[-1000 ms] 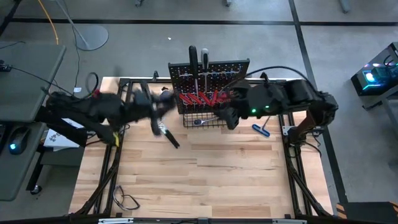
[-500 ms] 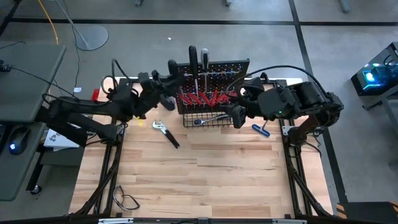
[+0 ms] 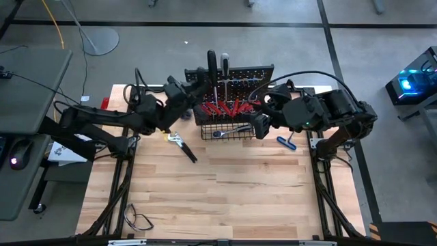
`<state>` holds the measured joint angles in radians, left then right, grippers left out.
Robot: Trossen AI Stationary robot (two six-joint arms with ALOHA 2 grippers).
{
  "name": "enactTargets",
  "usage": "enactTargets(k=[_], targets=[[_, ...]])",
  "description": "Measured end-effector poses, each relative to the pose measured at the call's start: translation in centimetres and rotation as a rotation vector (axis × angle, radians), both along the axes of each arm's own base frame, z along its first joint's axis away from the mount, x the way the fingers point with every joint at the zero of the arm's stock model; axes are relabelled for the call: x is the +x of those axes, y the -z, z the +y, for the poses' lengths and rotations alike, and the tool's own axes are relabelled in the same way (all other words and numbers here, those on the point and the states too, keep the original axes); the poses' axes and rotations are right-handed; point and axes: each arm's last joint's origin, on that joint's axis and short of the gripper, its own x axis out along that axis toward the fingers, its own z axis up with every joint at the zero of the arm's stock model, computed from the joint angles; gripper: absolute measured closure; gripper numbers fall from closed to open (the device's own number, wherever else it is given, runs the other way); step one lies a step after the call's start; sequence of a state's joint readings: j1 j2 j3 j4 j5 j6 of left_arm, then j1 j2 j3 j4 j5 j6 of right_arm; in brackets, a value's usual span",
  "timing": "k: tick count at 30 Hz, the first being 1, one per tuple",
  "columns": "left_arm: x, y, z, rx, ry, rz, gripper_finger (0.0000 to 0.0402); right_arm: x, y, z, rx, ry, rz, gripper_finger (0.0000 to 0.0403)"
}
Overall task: Hang tools onto peg board
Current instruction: Hang the black screwdriver on the peg board
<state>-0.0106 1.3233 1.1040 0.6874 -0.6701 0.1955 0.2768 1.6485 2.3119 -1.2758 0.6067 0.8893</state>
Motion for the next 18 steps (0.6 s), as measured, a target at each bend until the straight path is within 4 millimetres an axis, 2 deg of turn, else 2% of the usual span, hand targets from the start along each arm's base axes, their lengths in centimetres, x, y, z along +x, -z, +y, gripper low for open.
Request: enactTargets(k=[6,11,18], targets=[[0.3,0.3,0.3,-0.044,-0.125,-0.034,0.0336,0.0,0.0,0.0,-0.007,0.010,-0.002,0.0137],[0.1,-1.1,0.5,-0.079,-0.197,-0.035,0.0336,0.0,0.0,-0.1,-0.018,0.026,-0.004,0.0137],[1.9,-2.6,0.8,-0.085,-0.225,0.048,0.0336,0.0,0.0,-0.3,-0.030,0.037,0.004,0.0137]])
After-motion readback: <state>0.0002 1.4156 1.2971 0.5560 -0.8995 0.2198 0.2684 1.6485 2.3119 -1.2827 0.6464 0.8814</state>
